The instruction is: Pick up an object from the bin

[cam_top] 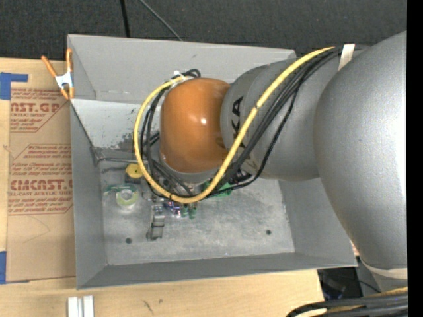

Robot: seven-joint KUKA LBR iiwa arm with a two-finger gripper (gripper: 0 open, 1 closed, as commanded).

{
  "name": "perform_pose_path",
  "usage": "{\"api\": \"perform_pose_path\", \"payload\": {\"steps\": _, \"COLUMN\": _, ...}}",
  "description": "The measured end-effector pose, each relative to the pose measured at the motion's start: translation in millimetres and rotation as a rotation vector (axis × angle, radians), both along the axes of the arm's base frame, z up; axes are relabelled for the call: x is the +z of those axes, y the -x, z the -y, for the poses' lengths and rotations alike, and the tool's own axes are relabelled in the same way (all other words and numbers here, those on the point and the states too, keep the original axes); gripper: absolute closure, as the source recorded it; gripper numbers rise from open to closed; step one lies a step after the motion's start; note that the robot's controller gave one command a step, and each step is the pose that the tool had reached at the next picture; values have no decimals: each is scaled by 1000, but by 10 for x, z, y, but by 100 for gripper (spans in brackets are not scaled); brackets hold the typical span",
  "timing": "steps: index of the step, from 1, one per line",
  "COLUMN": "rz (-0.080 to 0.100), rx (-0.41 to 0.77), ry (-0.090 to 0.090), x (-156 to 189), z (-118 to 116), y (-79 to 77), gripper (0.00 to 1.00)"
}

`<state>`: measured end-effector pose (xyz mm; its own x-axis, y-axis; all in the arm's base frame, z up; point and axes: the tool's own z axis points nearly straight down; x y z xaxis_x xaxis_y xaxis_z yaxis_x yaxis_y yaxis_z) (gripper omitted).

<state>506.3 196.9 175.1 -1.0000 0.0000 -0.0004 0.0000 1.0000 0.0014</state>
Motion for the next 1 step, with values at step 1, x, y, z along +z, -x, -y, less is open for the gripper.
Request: {"api": "perform_pose_path", "payload": {"steps": 1, "rz": -2, "rx": 163, "ry": 3, "x": -910, "z": 272, "y": -547, "gripper": 0}}
